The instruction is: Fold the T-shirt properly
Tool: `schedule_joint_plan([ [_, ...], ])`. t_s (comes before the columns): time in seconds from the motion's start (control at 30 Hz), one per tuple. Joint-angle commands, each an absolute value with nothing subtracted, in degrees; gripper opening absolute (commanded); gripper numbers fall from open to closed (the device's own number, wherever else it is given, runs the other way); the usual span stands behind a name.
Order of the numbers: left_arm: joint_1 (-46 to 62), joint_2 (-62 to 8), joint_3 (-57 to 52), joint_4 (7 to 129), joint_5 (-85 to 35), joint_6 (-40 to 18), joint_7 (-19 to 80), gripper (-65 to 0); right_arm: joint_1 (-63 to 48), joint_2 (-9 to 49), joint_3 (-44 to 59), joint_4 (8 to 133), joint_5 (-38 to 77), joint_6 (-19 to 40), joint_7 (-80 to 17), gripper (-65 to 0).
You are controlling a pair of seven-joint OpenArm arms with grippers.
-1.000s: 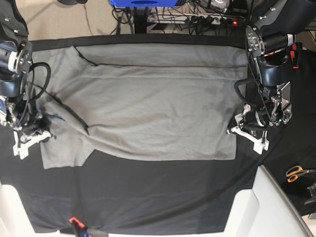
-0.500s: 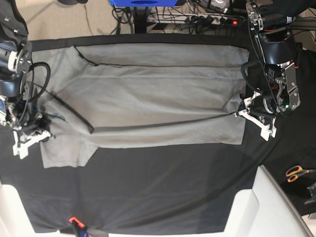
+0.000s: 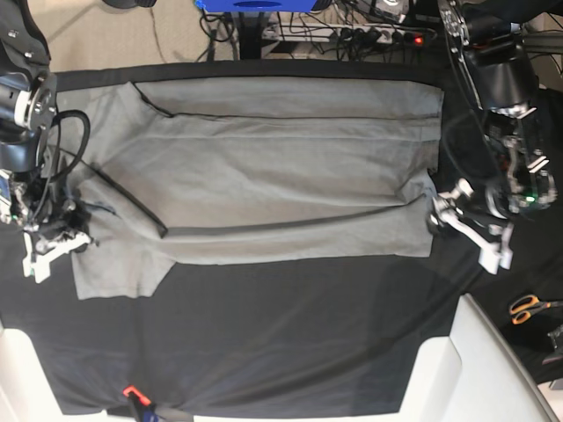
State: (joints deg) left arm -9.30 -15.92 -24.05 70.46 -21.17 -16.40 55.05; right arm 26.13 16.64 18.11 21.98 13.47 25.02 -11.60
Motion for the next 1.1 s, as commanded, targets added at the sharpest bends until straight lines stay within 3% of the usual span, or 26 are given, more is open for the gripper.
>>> schedule_joint_plan([
  [0.0, -11.56, -16.84, -24.22, 70.55, -21.49, -16.22, 54.37, -17.4, 27.30, 17.36, 18.07, 22.55, 13.23, 24.84, -11.82, -64.2],
  [0.17, -18.86, -18.07, -23.96, 57.80, -21.49, -16.22, 53.85, -17.4, 27.30, 17.36, 18.07, 22.55, 13.23, 24.84, -11.82, -64.2],
  [0.5, -27.21, -19.38, -18.42, 35.21, -21.85, -16.31, 41.19, -18.4, 27.30, 17.45, 17.98, 22.55, 13.23, 24.84, -11.82, -64.2],
  [1.07, -30.29, -15.87, -15.60, 33.45, -22.02, -16.40, 39.08, -18.8, 27.30, 17.54, 17.98, 22.55, 13.23, 24.84, -11.82, -64.2],
])
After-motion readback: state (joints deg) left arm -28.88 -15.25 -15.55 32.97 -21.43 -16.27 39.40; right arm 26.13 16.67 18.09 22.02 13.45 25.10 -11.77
